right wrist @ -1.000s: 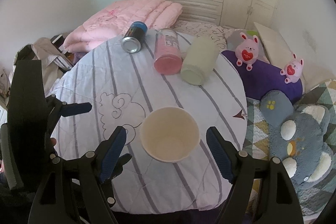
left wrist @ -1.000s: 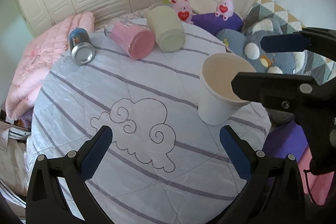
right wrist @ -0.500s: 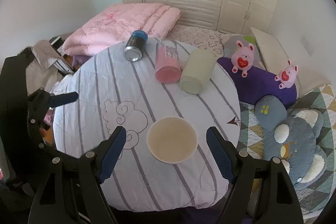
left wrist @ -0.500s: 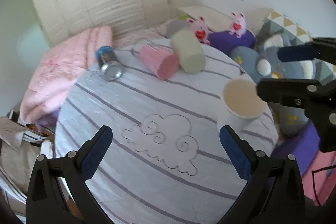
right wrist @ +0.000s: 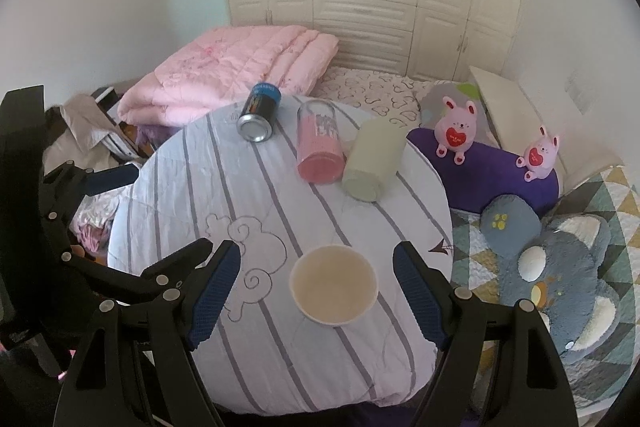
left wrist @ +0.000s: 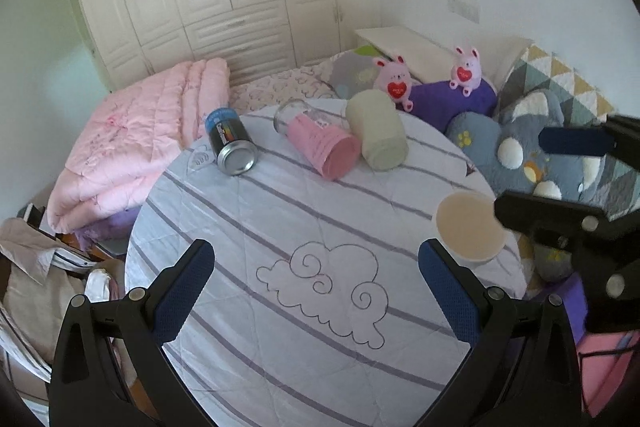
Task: Flip cup upright
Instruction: 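Lower the cup onto the table and open the right gripper, then withdraw the right gripper up and away from the cup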
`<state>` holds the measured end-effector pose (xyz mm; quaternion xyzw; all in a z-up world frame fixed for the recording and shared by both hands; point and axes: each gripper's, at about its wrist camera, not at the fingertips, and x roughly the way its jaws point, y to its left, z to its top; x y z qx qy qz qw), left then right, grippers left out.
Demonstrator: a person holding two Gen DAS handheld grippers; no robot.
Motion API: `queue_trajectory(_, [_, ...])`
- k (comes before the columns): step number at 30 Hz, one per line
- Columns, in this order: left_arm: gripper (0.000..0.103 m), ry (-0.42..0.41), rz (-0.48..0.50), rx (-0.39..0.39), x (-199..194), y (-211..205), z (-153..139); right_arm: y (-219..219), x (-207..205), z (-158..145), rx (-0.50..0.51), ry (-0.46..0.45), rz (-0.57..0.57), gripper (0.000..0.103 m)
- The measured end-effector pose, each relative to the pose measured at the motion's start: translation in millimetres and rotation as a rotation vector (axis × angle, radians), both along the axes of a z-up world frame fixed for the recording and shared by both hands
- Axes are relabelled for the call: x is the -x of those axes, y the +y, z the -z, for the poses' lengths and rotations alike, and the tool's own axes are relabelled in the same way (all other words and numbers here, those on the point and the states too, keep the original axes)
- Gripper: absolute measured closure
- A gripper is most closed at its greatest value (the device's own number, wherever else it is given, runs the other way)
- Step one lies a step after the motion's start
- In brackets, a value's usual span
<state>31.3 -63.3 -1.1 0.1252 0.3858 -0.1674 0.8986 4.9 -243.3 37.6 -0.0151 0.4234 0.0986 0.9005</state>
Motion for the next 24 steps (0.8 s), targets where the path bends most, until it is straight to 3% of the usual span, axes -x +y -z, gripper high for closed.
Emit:
queue_trajectory(8, [0.000,-0.061,-0.025,0.069,1,4,-11,3,7,-10,-0.022,-0.085,0.034,0.023])
queue_trajectory(17, [0.000,-0.164,-0.040,0.135,9,2,-11,6,31,-12,-0.012,-0.382,0.067,0.023])
queue_trajectory(24, [0.000,-0.230,-0.028,0.180,15,1,-9,8,37,-8,-0.021,-0.479,0.085,0.020])
